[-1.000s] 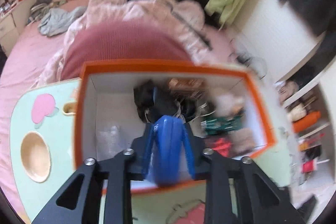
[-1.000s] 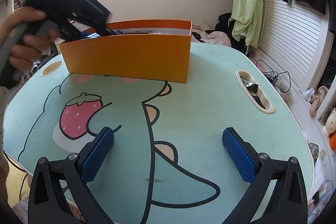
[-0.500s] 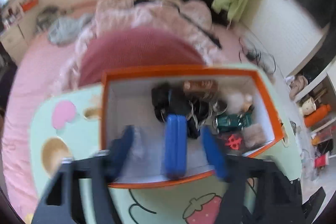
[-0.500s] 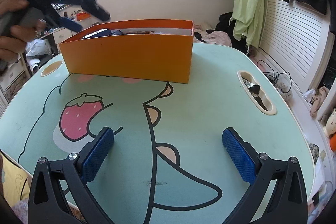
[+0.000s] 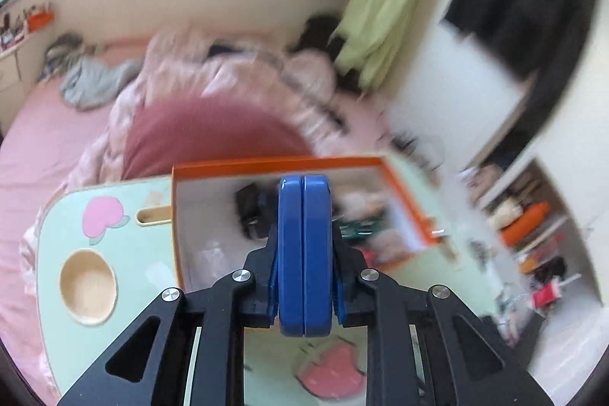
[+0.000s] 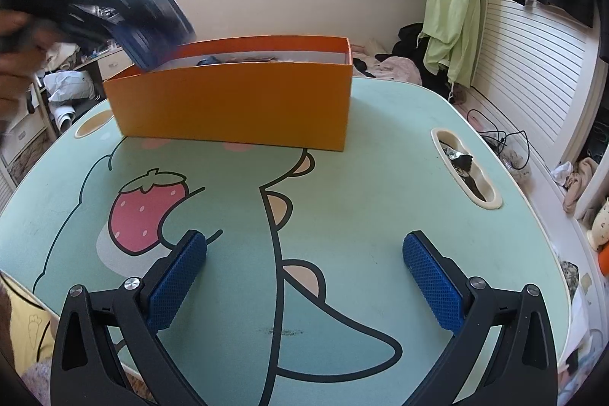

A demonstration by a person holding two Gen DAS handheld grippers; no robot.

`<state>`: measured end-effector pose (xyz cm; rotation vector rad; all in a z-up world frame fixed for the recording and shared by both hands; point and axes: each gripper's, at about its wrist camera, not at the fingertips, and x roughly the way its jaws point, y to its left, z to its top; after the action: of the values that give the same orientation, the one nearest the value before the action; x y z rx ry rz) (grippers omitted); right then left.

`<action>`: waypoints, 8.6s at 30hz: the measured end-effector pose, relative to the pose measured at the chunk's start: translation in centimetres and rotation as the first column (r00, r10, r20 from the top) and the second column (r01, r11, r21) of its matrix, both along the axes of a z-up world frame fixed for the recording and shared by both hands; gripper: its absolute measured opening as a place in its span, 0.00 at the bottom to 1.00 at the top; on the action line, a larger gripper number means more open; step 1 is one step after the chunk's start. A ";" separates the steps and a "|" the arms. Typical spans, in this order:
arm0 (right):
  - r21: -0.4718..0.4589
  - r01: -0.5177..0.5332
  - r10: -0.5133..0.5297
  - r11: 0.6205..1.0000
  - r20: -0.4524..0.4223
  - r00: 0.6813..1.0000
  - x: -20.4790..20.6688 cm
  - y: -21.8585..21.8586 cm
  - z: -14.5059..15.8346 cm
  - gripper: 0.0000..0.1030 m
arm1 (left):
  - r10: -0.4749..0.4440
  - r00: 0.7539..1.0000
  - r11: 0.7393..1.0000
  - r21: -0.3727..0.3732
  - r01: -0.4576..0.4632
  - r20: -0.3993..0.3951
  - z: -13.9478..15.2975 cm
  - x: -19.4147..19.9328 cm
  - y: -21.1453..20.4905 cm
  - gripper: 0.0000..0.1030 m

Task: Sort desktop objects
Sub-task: 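Lift the blue tin out and set it on the table with the left gripper, then grasp the black cloth item in the orange box with the right gripper, then lower the black cloth item onto the table and open the right gripper, then grasp the brown carton in the box and lift it with the left gripper, then set the brown carton on the table with the left gripper while the right gripper grasps the clear plastic bag, then lift the clear plastic bag out and place it on the table with the right gripper, then grasp the white fluffy plush in the box and lift it with the left gripper, then lower the white plush onto the table and open the left gripper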

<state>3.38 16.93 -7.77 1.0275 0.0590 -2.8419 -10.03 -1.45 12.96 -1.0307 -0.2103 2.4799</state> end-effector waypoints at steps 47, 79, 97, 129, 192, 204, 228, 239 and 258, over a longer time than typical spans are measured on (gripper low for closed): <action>-0.047 -0.300 0.287 0.953 0.463 0.839 -24.0 -10.1 3.1 0.47 | 0.092 0.994 0.982 -0.157 -0.101 -0.062 -11.9 9.6 0.3 0.98; -0.220 -0.262 0.247 0.940 -0.094 0.965 -3.3 2.8 7.0 0.81 | 0.099 0.981 0.977 -0.204 -0.063 0.170 -2.0 -6.0 5.2 0.98; -0.374 -0.234 0.231 0.897 -0.054 0.971 -2.7 7.2 4.7 0.80 | 0.251 0.904 0.962 -0.195 -0.193 0.345 -8.5 -13.9 8.0 0.54; -0.415 -0.278 0.459 0.867 0.444 0.769 -22.7 -10.8 3.1 0.57 | 0.163 0.986 0.986 -0.050 -0.160 0.046 -10.5 7.7 -3.5 0.76; -0.257 -0.146 0.165 0.955 0.052 0.985 -7.8 4.8 2.2 0.77 | 0.053 0.953 0.992 -0.124 -0.016 0.299 -6.2 -9.8 12.3 0.42; -0.248 -0.157 0.177 0.956 0.060 0.982 -7.6 4.7 2.2 0.77 | 0.126 0.933 0.987 -0.138 -0.084 0.337 -9.5 -12.1 12.4 0.20; -0.258 -0.153 0.177 0.954 0.076 0.981 -7.8 5.1 1.9 0.77 | 0.101 0.988 0.995 0.004 -0.103 0.114 -5.4 2.7 0.5 0.20; -0.259 -0.146 0.176 0.955 0.095 0.980 -8.2 5.4 1.5 0.77 | 0.140 0.989 0.989 0.032 -0.142 0.042 -8.1 5.4 -1.8 0.74; -0.257 -0.037 0.058 0.966 0.076 0.995 -7.9 6.5 1.9 0.77 | 0.128 0.961 0.959 -0.216 -0.183 -0.246 -9.3 9.8 -0.2 0.92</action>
<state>-4.47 23.46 -5.88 1.0681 -0.2792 -2.6696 -0.21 -1.63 3.70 -0.8323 0.0831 2.7958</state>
